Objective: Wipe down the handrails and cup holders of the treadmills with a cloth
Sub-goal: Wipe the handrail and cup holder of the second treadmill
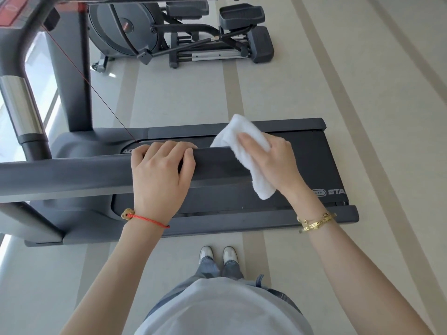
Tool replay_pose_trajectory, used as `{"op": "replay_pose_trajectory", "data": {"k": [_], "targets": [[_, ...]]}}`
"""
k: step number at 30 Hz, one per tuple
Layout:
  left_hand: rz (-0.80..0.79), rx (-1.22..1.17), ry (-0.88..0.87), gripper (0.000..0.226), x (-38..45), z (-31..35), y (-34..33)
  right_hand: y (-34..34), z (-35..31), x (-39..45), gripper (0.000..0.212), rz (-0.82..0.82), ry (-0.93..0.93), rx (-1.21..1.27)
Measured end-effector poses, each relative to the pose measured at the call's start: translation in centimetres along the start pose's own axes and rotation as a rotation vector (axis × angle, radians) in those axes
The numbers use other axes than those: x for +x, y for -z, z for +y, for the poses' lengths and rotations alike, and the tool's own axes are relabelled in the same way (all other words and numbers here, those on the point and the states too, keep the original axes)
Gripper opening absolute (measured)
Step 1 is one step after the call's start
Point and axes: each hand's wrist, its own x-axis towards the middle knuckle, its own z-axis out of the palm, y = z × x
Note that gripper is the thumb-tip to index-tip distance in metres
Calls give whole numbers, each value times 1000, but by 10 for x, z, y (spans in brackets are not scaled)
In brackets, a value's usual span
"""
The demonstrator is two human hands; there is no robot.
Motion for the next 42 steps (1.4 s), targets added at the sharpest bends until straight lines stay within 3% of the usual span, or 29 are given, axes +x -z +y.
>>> {"op": "replay_pose_trajectory", "data": {"k": [4,9,13,15,18,22,24,27,31,34,37,39,42], "targets": [[-6,-1,0,35,0,0,0,-6,8,-20,24,111,11,112],[10,2,-1,33,0,0,-2,-13,0,-22,29,155,323,-230],[19,-2,-7,33,0,0,-2,-14,-20,-1,34,46,260,-446],[21,0,-11,32,0,0,-2,-10,-18,5,45,-46,153,-368],[15,-2,-7,31,-1,0,-2,3,-6,5,47,-89,-21,-54],[15,-1,-6,32,-1,1,-1,1,9,-16,23,16,-92,160],[14,3,-8,33,-1,1,-2,-7,10,-29,18,121,6,130],[17,5,-6,34,-1,1,-1,-15,6,-35,24,203,266,-104],[2,8,-3,33,-1,2,0,-12,-11,-9,27,55,266,-386],[-9,5,5,32,-1,2,2,-1,-15,8,43,-152,90,-274],[-35,6,10,32,-1,3,5,4,-13,10,46,-193,-49,-93],[-57,-6,14,33,-1,2,6,2,-11,7,43,-166,11,-154],[-71,-88,43,29,-2,0,9,-4,-15,4,36,-103,244,-355]]}}
